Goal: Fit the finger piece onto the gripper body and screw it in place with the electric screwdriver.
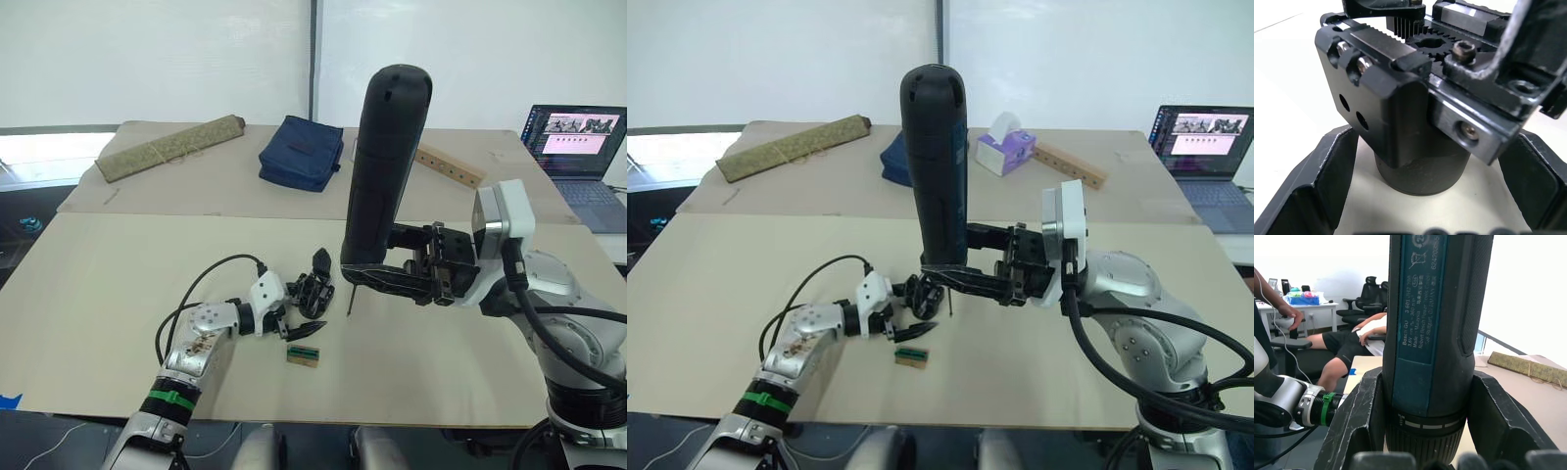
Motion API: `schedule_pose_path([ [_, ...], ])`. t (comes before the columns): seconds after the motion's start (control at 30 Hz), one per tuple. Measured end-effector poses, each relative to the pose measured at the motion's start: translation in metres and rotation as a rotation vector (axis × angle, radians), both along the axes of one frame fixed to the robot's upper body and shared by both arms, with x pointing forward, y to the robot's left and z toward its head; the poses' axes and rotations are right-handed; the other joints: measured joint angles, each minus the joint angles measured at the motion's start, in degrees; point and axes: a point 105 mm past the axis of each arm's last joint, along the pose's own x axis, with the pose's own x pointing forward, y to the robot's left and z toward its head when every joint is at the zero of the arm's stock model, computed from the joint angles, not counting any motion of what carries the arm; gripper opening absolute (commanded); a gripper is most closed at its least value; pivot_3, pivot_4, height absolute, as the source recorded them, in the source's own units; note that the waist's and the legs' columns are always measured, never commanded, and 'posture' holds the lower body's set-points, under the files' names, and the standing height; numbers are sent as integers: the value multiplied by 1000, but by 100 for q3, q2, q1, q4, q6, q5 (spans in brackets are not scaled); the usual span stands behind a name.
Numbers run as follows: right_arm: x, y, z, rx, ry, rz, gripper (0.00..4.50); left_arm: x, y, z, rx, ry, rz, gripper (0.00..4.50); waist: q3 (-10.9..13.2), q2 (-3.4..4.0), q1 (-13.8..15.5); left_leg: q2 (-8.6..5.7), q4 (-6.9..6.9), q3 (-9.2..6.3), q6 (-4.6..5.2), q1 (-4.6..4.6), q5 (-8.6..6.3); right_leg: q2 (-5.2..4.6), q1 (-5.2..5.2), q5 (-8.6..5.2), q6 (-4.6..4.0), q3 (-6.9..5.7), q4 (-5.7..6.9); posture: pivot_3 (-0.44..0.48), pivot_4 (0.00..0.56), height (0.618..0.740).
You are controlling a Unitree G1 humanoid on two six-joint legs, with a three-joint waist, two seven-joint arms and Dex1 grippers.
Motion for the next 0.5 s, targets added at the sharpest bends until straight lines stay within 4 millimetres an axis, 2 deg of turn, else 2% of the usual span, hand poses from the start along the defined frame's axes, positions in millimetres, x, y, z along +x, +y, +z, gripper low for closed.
schedule_pose_path([
  [0.1, 2, 1, 9, -4, -31, 9, 1925, 1, 3, 0, 2, 4, 8, 2287, 0, 0, -29, 1, 0, 0, 0, 3, 0, 1, 0, 0, 0, 1, 1, 0, 150, 740],
  [0.27, 2, 7, 23, 14, -55, 42, 1925, 1, 4, 0, 4, 8, 9, 2300, 0, 0, -42, 2, -1, 1, 0, 3, 0, 1, -1, 0, -1, 2, 1, 0, 150, 740],
  [0.4, -2, 23, 42, 57, -81, 114, 1925, 1, 4, 0, 6, 8, 6, 2300, 0, 0, -46, 3, -2, -1, 0, 4, 0, 0, -2, 1, -1, 1, 4, 0, 150, 740],
  [0.5, -4, 34, 45, 69, -58, 163, 1925, 1, 3, 0, 6, 3, 0, 2300, 0, 0, -35, 3, -1, -1, 0, 2, 0, -3, -2, 1, -1, 1, 4, 0, 150, 740],
])
